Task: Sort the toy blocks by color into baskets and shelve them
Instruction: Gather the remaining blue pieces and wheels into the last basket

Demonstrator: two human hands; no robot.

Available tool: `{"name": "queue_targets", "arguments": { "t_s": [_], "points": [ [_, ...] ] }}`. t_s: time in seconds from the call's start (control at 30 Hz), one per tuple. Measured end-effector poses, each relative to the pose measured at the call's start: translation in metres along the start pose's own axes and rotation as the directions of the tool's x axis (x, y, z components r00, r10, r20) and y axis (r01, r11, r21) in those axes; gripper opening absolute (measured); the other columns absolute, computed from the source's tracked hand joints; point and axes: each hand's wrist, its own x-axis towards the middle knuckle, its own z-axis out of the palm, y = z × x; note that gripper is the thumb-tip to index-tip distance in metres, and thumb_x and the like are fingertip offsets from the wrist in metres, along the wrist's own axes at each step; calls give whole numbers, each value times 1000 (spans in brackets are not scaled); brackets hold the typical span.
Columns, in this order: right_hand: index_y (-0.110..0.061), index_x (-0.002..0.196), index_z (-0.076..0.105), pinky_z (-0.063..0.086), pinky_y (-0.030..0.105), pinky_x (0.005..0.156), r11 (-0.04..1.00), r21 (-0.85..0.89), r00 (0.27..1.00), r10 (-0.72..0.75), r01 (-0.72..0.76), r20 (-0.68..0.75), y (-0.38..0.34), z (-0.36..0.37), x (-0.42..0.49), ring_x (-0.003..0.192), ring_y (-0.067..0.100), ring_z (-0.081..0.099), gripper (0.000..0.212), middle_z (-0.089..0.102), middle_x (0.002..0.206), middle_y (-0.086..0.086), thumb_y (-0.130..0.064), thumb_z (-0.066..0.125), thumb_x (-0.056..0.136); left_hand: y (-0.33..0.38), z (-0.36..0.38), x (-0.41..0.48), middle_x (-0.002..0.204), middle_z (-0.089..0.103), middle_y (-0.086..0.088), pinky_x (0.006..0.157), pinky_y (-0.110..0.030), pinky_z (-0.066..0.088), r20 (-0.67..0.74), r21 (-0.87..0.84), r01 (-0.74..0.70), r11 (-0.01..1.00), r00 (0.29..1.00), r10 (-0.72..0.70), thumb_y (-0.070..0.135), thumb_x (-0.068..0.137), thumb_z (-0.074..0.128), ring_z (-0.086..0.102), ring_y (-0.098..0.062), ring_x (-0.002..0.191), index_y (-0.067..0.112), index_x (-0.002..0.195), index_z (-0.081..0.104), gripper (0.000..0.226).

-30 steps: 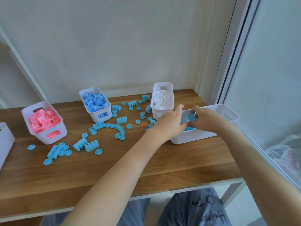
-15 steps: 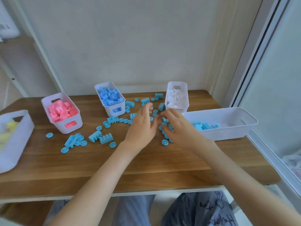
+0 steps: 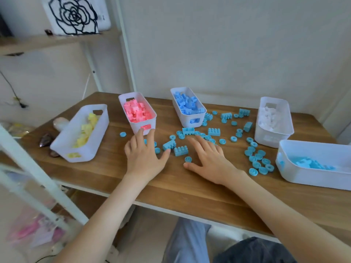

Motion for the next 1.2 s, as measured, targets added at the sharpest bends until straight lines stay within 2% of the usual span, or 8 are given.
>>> {"name": "queue_targets", "arguments": {
  "t_s": [0.2,0.33,0.5,0.67,0.77,0.9,1.0,1.2],
  "points": [
    [-44,147,-2,11,46,115,996,-37,997,-76,75,-11,-20,9,29,145,23,8,73,2,159,0,-66,35,88,-26,8,11,153,15,-9,112,-46,18,164,-43,120,992,980,-111,63,90,37,14,-30,140,29,146,23,67],
    [-44,147,6,13,46,113,997,-36,996,-60,62,63,-26,12,45,143,23,15,62,12,158,-3,-62,30,92,-17,13,16,143,29,-5,108,-40,25,171,-87,5,996,985,10,47,95,39,27,-23,130,22,142,33,53],
    [-32,142,30,27,38,106,995,-20,993,-102,101,-66,-26,14,48,129,18,32,48,36,142,-5,-48,36,97,-7,19,21,133,38,-3,99,-34,32,137,-65,-96,993,985,105,38,97,37,34,-20,120,19,139,35,46],
    [-22,130,44,41,28,91,995,40,983,-84,91,-161,-25,15,46,110,13,43,37,44,124,-2,-35,46,96,2,20,21,125,44,-2,90,-27,40,87,-45,-206,978,974,209,38,96,39,41,-16,110,19,136,40,44],
    [-18,123,47,46,25,80,997,67,981,-27,41,-190,-25,14,44,105,12,45,33,44,117,-1,-34,48,94,9,16,21,118,46,-1,71,-23,48,98,-66,-203,977,973,209,39,96,42,53,-13,93,19,131,43,40],
    [-18,120,46,51,29,79,1000,0,980,-22,23,-198,-27,12,40,107,15,49,31,50,118,-1,-36,45,96,11,14,21,110,51,1,50,-18,36,88,-12,-177,984,980,178,43,97,40,52,-10,71,21,128,44,39],
    [-16,115,46,51,29,72,998,-58,974,-11,-2,-226,-28,12,36,100,16,54,28,55,111,-1,-37,42,97,13,13,18,110,54,1,50,-17,39,67,26,-197,980,979,195,45,97,39,54,-10,72,22,132,43,42],
    [-14,113,43,41,27,55,975,-222,973,-31,-22,-230,-31,12,31,81,18,59,21,58,93,1,-30,43,99,16,7,13,103,54,2,46,-16,27,48,89,-296,951,955,293,45,99,36,50,-10,69,23,129,48,39]
  ]
}}
